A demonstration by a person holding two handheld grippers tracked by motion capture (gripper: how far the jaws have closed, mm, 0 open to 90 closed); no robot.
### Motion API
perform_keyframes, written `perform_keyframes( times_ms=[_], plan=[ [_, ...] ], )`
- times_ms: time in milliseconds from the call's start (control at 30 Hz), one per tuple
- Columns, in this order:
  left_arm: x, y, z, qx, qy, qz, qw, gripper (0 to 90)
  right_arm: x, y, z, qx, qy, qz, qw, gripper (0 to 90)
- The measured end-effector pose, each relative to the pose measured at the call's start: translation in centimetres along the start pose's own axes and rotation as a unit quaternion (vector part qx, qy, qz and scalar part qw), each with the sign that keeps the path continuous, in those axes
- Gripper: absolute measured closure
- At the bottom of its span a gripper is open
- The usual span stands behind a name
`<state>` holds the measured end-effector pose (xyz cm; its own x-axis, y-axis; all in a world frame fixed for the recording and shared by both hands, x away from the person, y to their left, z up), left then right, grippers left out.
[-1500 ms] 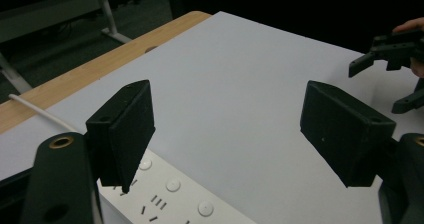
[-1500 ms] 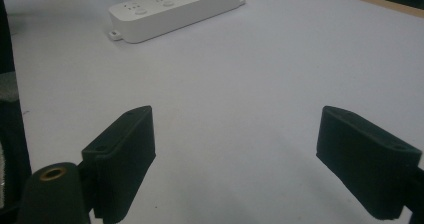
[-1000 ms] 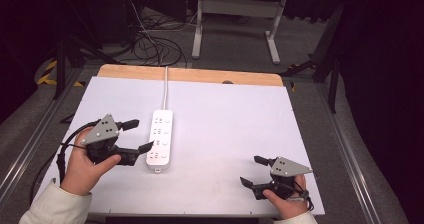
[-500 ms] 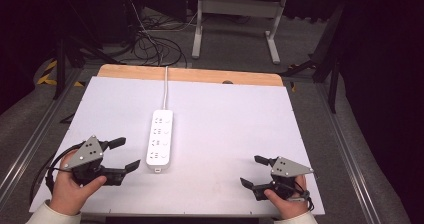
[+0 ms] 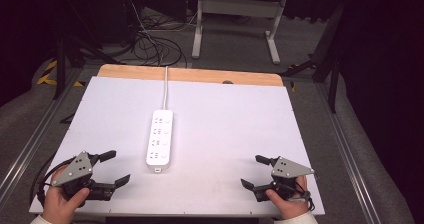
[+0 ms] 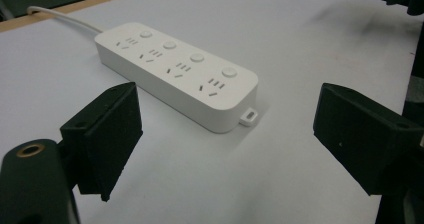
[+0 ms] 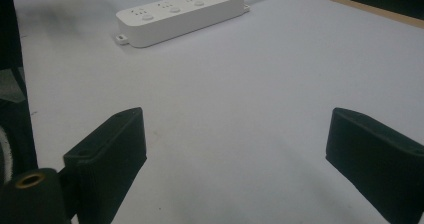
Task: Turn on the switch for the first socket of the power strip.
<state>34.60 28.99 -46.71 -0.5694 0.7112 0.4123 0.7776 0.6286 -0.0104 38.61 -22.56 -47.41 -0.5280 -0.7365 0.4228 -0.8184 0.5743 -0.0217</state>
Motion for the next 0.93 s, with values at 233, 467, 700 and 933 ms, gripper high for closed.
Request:
perform_keyframes(
  times_ms=[233,467,700,933],
  plan=[
    [-0.2,-0.1,1.3,-0.007,0.016,-0.017,0.9997,11.3,0.1,-0.1,0.1,-0.002,-0.001,0.000,1.0000,9.7],
    [-0.7,-0.3,1.2,0.002,0.010,-0.030,0.9995,8.5,0.1,-0.1,0.1,-0.004,-0.001,0.001,1.0000,9.6],
    [-0.7,-0.2,1.3,-0.002,0.013,-0.034,0.9993,8.4,0.1,-0.1,0.2,-0.005,-0.001,-0.001,1.0000,9.5],
    [-0.8,-0.2,1.3,0.001,0.009,-0.032,0.9994,8.4,0.1,-0.1,0.2,-0.006,0.000,-0.004,1.0000,9.5]
  ],
)
Point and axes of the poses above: each handheld gripper's, and its own axes: x roughly backward along the jaws, z roughly out of its underside, y roughly to its left, the point moved 1 cm from there along -x, roughly forward along the jaws, and after that the axes turned 1 degree about z, right-handed, at the moved point
